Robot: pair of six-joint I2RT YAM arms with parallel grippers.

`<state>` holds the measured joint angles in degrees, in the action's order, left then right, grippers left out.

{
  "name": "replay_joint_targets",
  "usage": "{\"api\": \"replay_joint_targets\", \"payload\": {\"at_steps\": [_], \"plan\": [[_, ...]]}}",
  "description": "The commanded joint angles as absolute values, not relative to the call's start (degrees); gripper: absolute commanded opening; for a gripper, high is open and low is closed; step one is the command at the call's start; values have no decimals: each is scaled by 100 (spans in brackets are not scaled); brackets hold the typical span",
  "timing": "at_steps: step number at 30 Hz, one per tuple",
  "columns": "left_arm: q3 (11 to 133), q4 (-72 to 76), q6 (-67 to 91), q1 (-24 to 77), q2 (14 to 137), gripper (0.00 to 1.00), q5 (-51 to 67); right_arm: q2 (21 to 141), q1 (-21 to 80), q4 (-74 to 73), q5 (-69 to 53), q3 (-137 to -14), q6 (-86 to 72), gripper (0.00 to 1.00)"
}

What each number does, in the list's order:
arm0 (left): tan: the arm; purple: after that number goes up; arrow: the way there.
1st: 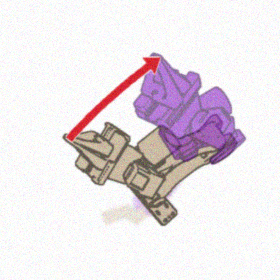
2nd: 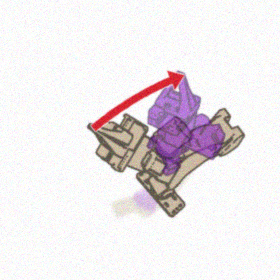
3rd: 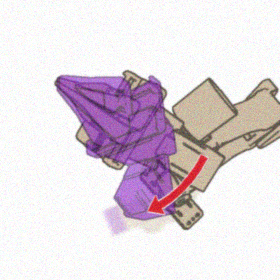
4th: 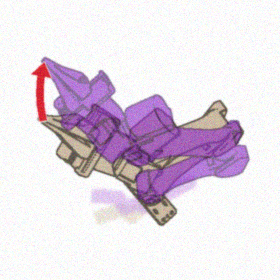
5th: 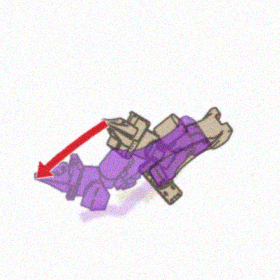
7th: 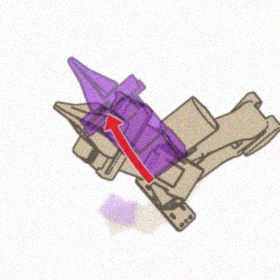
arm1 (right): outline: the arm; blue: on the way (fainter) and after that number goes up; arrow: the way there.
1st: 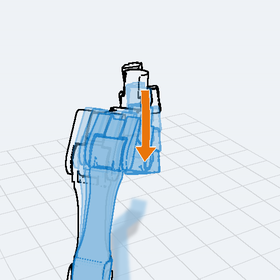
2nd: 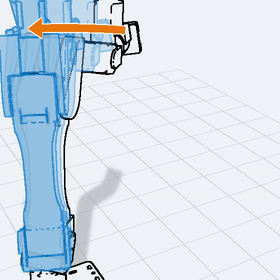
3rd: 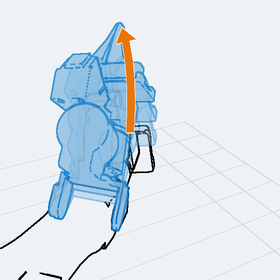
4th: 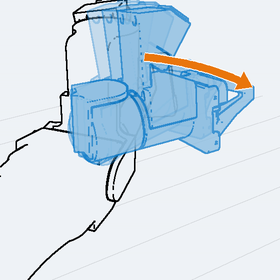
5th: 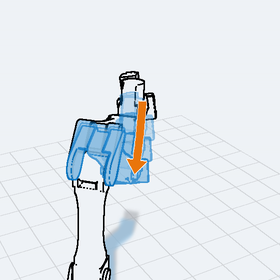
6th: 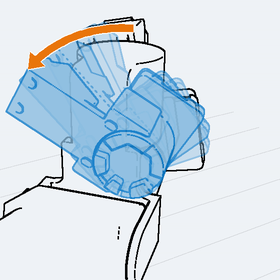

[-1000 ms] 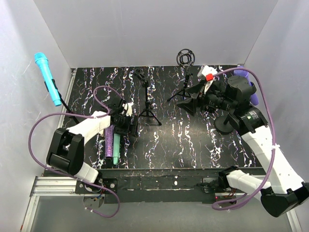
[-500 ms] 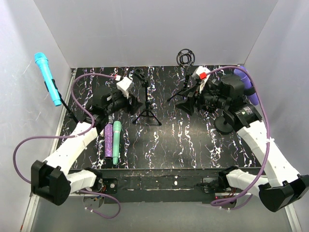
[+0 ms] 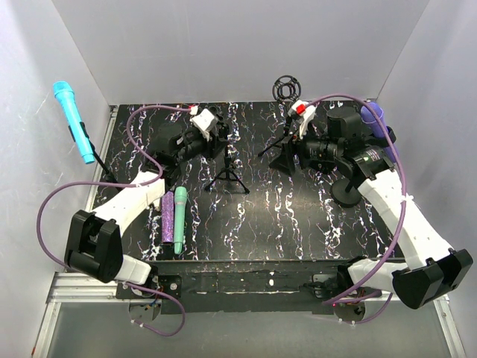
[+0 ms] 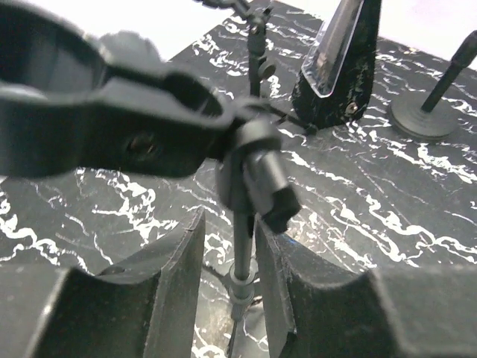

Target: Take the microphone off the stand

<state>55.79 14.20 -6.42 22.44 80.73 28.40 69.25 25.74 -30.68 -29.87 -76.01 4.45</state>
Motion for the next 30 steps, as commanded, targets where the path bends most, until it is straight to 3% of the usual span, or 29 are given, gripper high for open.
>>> {"api": "replay_joint_targets", "payload": {"at_steps": [1,8,11,17,23,30], "plan": [[5880,1863,-677,2373,8094,29,3234,6899,2575,-3103,-2874,-7655,545,82],[6011,1609,-510,2505,8262,0,3270,7136,2566,-2611,-3032,-7453,352,80],[6152,1241,-335,2514,8253,0,3147,7469,2575,-2733,-3172,-7724,176,78],[6626,37,-61,2514,8113,0,3110,8173,2566,-2603,-3541,-8051,-376,86],[6961,-1080,-44,2505,8051,0,3744,8682,2610,-2004,-4245,-7884,-992,75],[6636,-914,1001,2373,7928,0,3420,9052,2654,-2206,-4552,-7884,-1152,73]]}}
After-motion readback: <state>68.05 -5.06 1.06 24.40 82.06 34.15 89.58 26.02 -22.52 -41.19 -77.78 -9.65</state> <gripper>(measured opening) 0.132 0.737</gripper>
